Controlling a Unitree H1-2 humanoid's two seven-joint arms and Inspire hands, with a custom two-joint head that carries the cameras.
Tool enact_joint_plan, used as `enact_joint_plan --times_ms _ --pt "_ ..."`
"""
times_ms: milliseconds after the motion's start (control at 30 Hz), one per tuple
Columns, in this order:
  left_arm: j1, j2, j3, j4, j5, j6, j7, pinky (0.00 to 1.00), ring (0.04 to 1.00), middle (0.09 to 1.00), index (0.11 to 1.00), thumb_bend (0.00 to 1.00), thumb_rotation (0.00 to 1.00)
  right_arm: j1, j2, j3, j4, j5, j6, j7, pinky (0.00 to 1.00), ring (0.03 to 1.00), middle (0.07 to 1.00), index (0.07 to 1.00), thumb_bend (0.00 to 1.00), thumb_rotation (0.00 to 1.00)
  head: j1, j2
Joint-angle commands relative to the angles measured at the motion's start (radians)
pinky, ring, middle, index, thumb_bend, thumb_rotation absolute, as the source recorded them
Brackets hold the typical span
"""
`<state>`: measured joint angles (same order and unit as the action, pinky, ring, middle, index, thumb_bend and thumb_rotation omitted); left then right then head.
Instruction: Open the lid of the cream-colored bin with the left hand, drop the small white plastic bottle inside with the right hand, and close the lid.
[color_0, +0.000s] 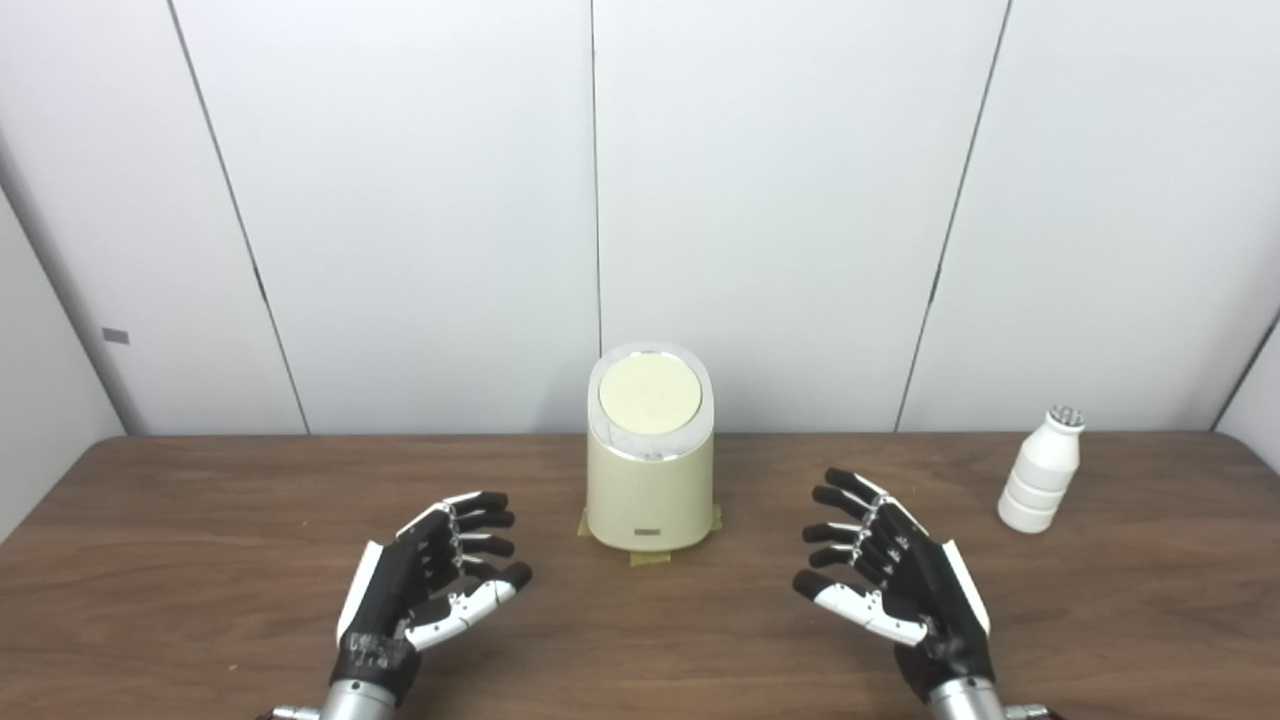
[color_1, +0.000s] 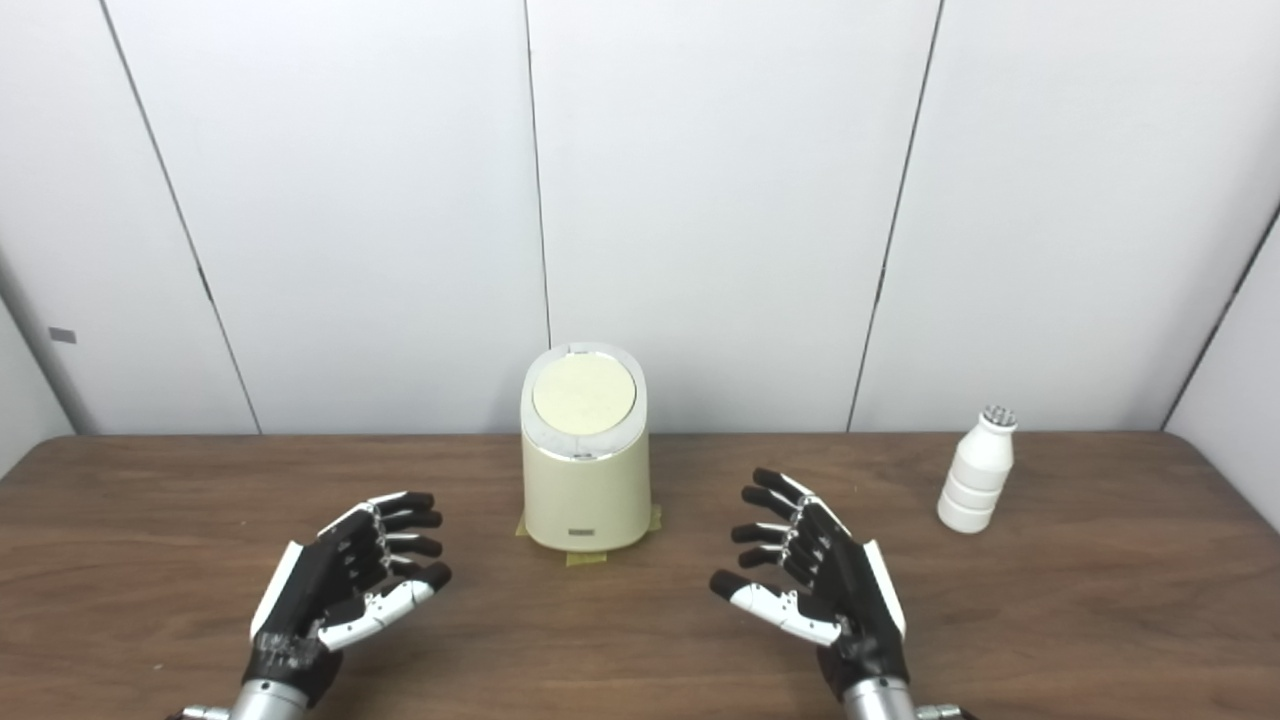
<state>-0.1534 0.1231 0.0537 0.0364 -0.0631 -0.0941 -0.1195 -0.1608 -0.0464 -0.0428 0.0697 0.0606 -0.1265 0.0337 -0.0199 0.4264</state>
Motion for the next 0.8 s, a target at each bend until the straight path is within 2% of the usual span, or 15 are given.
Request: enact_joint_plan --times_ms 0,467,567,667,700,767 --pt "-0.025 -0.003 0.004 -0.023 -0.020 -0.015 0.001 0.51 0.632 0.708 0.781 0.69 0.09 -0.039 0.001 -0.002 -0.022 0.007 -0.047 0.002 0.53 0.633 0.773 0.788 0.81 0.20 -0.001 0.001" --pt "-0.027 0.000 0.002 -0.025 -0.019 -0.013 0.006 0.50 0.628 0.704 0.780 0.68 0.09 -0.040 0.003 -0.002 -0.023 0.005 -0.044 -0.001 0.52 0.630 0.775 0.788 0.82 0.22 0.000 -0.003" --pt "-0.025 -0.013 0.002 -0.038 -0.002 0.002 0.026 0.51 0.641 0.711 0.775 0.68 0.15 -0.043 0.008 0.002 -0.024 0.002 -0.045 -0.002 0.52 0.621 0.768 0.776 0.81 0.20 0.004 -0.010" --pt "-0.028 -0.029 -0.002 -0.055 0.052 0.002 0.067 0.57 0.716 0.782 0.811 0.69 0.22 -0.050 0.008 -0.001 -0.010 0.012 -0.051 0.003 0.52 0.620 0.769 0.781 0.80 0.19 0.002 -0.017" --pt "-0.033 -0.035 -0.001 -0.060 0.056 0.009 0.076 0.63 0.776 0.828 0.843 0.70 0.24 -0.053 0.009 -0.003 -0.004 0.013 -0.055 0.001 0.52 0.620 0.769 0.780 0.81 0.19 -0.002 -0.020" --pt "-0.053 -0.043 0.002 -0.064 0.059 0.022 0.088 0.70 0.833 0.868 0.876 0.72 0.26 -0.058 0.008 -0.006 0.005 0.010 -0.059 -0.002 0.52 0.619 0.768 0.779 0.81 0.19 -0.008 -0.022"
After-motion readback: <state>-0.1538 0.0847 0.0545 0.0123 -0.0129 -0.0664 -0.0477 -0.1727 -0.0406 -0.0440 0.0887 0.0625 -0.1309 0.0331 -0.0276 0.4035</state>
